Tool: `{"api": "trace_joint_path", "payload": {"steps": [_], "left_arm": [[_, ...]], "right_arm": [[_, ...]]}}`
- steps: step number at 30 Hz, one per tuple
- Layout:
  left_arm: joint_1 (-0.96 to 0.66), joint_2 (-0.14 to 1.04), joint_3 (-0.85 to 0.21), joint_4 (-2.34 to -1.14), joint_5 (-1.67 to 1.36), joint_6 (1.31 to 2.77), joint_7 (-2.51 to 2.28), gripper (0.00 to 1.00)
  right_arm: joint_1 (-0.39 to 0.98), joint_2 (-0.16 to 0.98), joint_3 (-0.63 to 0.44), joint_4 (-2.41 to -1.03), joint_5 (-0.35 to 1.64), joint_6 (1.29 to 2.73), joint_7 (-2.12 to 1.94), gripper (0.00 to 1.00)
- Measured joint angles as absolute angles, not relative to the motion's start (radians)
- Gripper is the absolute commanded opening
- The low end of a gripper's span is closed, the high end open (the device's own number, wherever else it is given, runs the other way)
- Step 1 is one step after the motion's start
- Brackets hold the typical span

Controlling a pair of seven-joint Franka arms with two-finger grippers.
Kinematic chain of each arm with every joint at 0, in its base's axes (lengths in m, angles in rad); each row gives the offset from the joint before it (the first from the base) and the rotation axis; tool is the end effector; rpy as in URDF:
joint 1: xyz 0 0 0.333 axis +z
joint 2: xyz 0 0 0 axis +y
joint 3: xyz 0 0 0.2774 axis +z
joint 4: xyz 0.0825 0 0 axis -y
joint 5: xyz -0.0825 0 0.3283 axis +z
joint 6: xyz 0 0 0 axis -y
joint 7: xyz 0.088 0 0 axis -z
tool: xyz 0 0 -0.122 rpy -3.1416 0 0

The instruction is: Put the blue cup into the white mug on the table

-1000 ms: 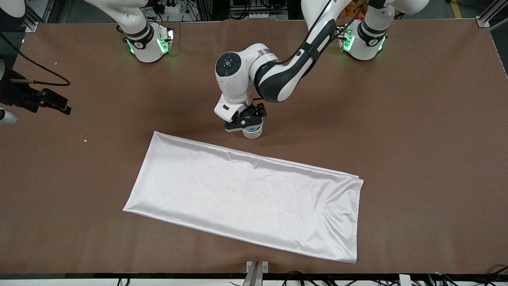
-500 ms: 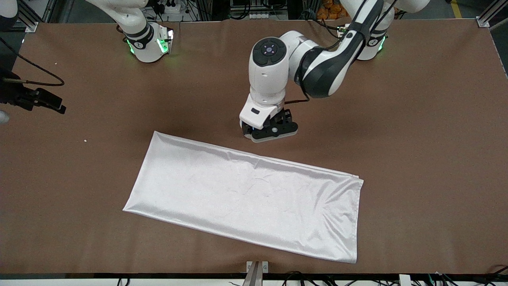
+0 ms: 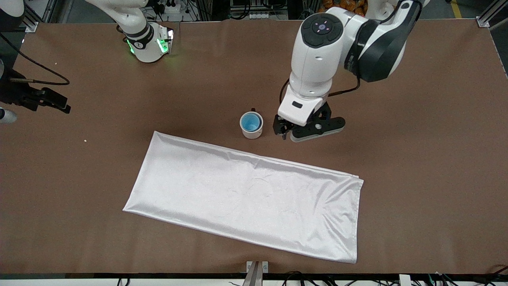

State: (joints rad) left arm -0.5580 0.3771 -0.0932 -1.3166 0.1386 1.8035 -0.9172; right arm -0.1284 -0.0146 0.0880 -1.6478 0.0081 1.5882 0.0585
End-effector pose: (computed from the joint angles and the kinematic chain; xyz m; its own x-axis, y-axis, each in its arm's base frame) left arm 0.5034 -0.3547 0.4918 0.9577 0.2464 0.1487 0.2455 -0.9691 0.0245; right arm 0.4933 -0.0187 0.5476 0.9941 -0.0989 -0.0454 -0.0992 -0.9951 -0.0041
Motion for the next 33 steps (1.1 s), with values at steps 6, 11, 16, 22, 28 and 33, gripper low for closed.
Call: {"api": "trace_joint_path", "payload": {"steps": [6, 11, 16, 22, 28, 33], "left_arm": [[-0.519, 0.327, -0.095, -1.317, 0.114, 1.745, -0.828, 1.00], [-0.478, 0.291, -0.095, -1.318, 0.094, 1.686, -0.732, 1.00], [-0.430, 0.256, -0.095, -1.318, 0.086, 1.630, -0.654, 1.00], [-0.371, 0.210, -0.096, -1.326, 0.055, 1.559, -0.551, 1.00], [-0.307, 0.148, -0.097, -1.369, 0.033, 1.542, -0.443, 1.00], [-0.257, 0.105, -0.098, -1.420, 0.030, 1.539, -0.361, 1.00]], "right_arm": [[-0.128, -0.014, 0.088, -1.648, 0.007, 1.587, 0.059, 1.00], [-0.128, -0.014, 0.088, -1.648, 0.006, 1.586, 0.059, 1.00], [-0.128, -0.014, 0.088, -1.648, 0.005, 1.586, 0.059, 1.00], [-0.128, -0.014, 0.088, -1.647, 0.004, 1.590, 0.059, 1.00], [-0.128, -0.014, 0.088, -1.643, 0.004, 1.620, 0.059, 1.00], [-0.128, -0.014, 0.089, -1.634, 0.005, 1.634, 0.059, 1.00]]}}
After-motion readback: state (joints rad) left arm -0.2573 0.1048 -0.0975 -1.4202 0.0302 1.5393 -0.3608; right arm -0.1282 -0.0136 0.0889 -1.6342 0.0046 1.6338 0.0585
